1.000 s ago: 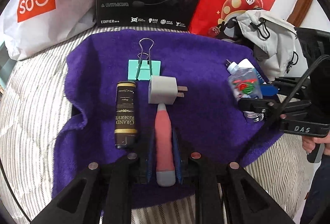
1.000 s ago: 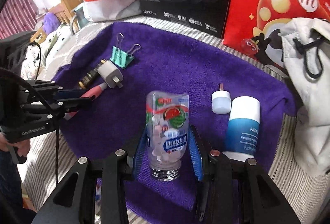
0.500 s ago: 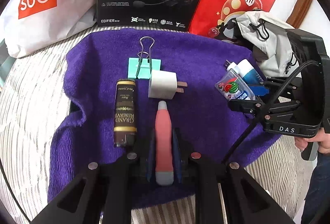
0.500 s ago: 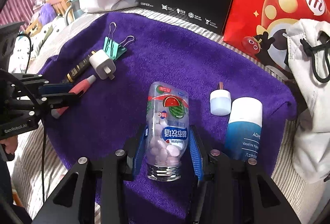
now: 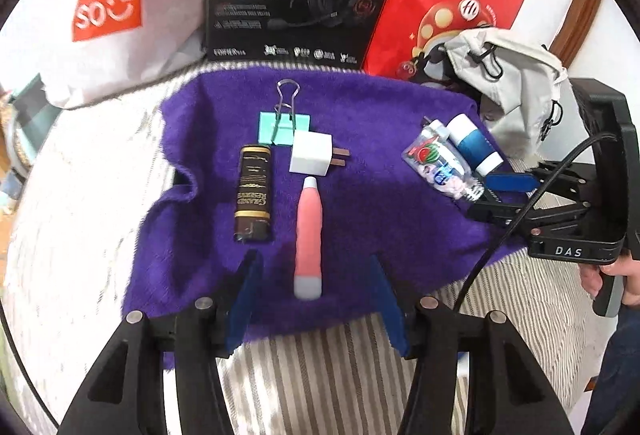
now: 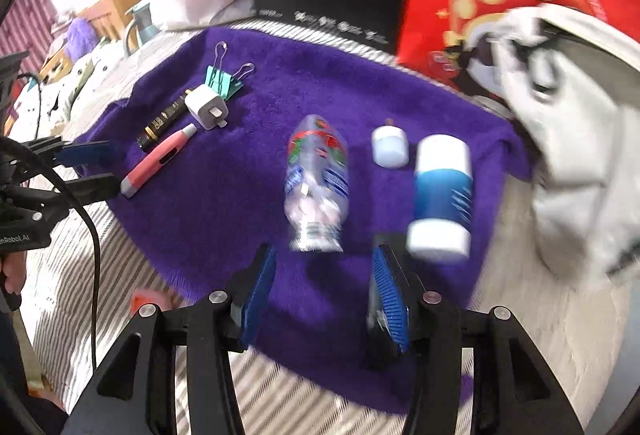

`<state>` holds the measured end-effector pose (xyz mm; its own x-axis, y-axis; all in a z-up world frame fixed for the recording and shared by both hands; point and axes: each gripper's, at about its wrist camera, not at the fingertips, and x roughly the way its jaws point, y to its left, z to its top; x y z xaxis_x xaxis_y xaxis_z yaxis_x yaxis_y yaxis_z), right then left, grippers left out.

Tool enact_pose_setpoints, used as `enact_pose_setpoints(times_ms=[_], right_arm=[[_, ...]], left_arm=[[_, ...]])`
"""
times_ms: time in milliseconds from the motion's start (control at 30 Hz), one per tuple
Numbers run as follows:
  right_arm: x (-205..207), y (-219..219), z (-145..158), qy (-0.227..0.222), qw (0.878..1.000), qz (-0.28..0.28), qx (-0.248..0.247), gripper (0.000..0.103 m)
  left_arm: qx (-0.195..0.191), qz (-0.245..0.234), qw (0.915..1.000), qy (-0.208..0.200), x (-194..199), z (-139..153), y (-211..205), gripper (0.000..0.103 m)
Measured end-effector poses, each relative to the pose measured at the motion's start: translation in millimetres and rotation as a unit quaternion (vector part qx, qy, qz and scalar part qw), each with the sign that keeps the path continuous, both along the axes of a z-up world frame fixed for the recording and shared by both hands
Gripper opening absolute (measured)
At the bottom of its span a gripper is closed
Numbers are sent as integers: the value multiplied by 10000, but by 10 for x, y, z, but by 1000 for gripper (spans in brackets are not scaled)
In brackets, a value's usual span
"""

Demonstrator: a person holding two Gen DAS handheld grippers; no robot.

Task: Organize rigid objects
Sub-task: 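Release the pink tube on the towel with the left tool while the right tool releases the bottle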

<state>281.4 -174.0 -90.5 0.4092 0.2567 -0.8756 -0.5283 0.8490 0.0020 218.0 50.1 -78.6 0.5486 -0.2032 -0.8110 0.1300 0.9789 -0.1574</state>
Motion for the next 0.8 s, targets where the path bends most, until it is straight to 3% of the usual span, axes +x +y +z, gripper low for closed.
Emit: enact_pose_setpoints(times_ms=[167,367,667,800], right_arm=[[-395,-327,226,-227,9982,-353,425,51],[-966,-674,378,-235,9928,-621,999,52],[-1509,-938,236,-27,9906,-927,1005,52],[-1577,-999,133,93,9899,-1018,978,52]], left_arm=[[-35,-52,9999,-157,-326,157,-91,52],[41,-357,9994,7,-534,-62,-365,52],[106,-896,9959,41,-574,-320,-718,52],[357,-1088,9934,2,-571,-350,-856,52]])
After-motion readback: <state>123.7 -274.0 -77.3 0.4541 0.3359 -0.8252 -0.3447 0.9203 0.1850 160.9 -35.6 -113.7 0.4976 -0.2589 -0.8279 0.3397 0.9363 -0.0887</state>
